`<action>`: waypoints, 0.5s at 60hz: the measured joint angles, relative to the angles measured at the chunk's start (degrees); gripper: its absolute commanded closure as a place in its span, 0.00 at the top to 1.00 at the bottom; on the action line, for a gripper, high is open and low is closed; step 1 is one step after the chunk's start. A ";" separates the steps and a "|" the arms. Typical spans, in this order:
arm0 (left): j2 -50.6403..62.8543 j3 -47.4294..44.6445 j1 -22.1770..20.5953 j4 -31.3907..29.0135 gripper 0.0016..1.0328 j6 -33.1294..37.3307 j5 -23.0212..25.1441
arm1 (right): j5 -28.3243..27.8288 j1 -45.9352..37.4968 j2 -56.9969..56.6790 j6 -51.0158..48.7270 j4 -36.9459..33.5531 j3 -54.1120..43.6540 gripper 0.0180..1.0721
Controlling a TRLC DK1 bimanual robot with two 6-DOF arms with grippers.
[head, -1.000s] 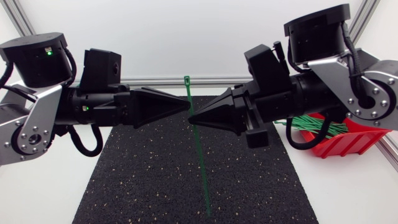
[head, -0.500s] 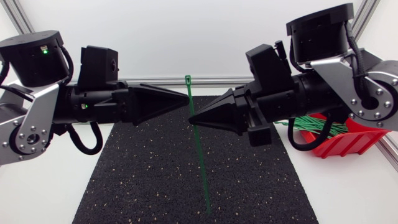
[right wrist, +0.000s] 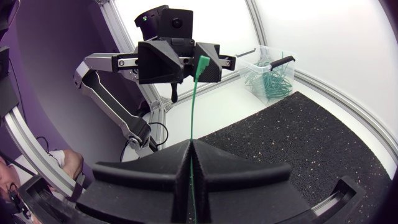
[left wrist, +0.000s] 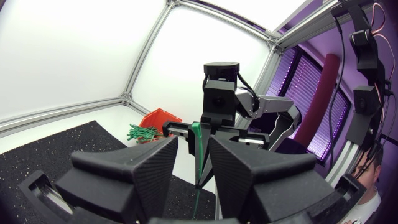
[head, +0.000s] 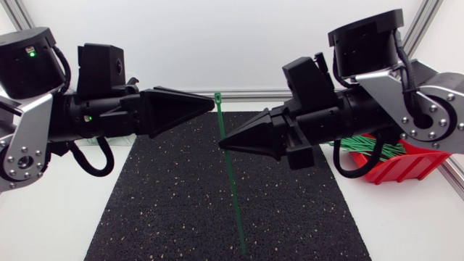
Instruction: Take a green cable tie from the red box, thread the tail through the head to close it, then place it in the transparent bin on the left.
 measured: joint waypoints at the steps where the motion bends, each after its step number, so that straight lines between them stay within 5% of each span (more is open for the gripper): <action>1: -0.04 0.00 -0.11 0.00 0.36 0.00 -0.42 | -0.07 0.02 0.00 0.17 0.00 0.00 0.05; 30: -0.09 0.00 -2.60 0.02 0.36 0.50 -2.36 | -2.14 -0.02 0.00 3.89 2.16 0.00 0.05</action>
